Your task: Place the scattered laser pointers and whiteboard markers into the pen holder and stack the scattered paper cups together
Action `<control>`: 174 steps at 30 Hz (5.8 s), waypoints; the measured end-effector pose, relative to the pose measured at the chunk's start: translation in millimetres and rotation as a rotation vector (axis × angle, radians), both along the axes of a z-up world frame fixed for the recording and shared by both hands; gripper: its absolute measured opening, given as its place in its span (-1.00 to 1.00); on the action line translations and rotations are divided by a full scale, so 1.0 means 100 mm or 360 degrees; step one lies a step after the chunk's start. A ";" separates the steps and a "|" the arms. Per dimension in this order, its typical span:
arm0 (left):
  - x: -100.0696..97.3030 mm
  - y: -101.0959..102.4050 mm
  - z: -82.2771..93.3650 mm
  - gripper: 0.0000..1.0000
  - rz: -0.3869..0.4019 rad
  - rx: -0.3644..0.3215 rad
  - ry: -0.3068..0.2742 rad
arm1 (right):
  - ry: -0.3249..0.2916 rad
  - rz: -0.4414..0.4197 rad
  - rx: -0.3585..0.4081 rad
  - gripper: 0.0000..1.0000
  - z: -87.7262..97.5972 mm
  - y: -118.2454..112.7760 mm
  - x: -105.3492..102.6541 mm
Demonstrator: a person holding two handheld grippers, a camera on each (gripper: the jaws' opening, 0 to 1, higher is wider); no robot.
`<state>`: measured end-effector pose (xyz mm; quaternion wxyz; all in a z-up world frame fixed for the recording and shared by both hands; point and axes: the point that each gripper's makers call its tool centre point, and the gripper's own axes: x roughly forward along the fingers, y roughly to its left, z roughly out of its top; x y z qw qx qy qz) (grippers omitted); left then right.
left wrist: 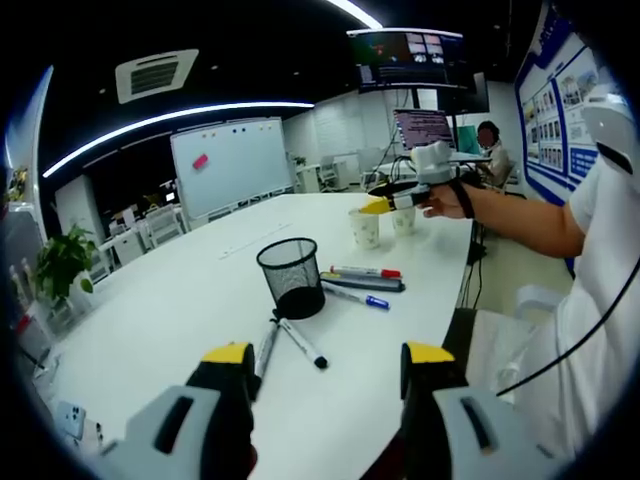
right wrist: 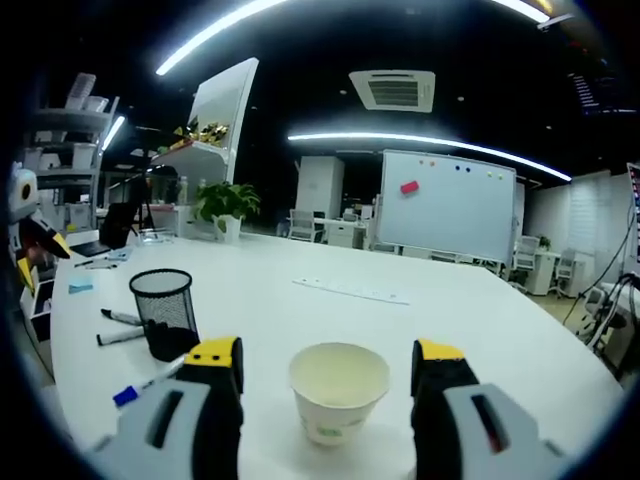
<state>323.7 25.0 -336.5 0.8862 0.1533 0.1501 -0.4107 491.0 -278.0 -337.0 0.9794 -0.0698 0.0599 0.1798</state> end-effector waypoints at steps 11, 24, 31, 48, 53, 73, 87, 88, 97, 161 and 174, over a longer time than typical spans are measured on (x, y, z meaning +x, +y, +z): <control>0.01 0.03 -0.03 0.19 0.0010 0.0000 0.0006 | 0.0034 -0.0021 0.0010 0.31 -0.11 -0.04 0.05; 0.02 0.02 -0.04 0.19 0.0004 -0.0009 0.0011 | 0.0061 -0.0065 0.0023 0.23 -0.17 -0.11 0.09; 0.02 0.05 -0.06 0.19 0.0010 -0.0006 0.0016 | 0.0071 -0.0074 0.0027 0.23 -0.19 -0.14 0.09; 0.01 0.06 -0.06 0.19 0.0010 -0.0009 0.0016 | 0.0081 -0.0099 0.0014 0.17 -0.23 -0.11 0.11; 0.01 0.06 -0.07 0.19 0.0008 -0.0008 0.0020 | 0.0077 -0.0107 -0.0012 0.15 -0.24 -0.14 0.13; 0.01 0.09 -0.06 0.19 0.0021 -0.0010 0.0017 | 0.0105 -0.0136 -0.0101 -0.02 -0.29 -0.14 0.18; 0.03 0.09 -0.07 0.19 0.0024 -0.0004 0.0024 | 0.0108 -0.0145 -0.0099 -0.03 -0.31 -0.18 0.17; 0.03 0.09 -0.07 0.19 0.0024 -0.0004 0.0023 | 0.0107 -0.0142 -0.0100 -0.04 -0.31 -0.17 0.17; 0.03 0.06 -0.04 0.19 0.0009 -0.0008 0.0015 | 0.0096 -0.0129 -0.0121 -0.04 -0.30 -0.18 0.15; 0.02 -0.02 -0.10 0.19 -0.0008 0.0015 0.0031 | -0.0048 -0.0128 -0.0071 -0.06 0.03 -0.19 0.00; 0.03 -0.02 -0.10 0.19 -0.0010 0.0007 0.0028 | -0.0085 -0.0131 -0.0084 -0.06 0.15 -0.19 -0.04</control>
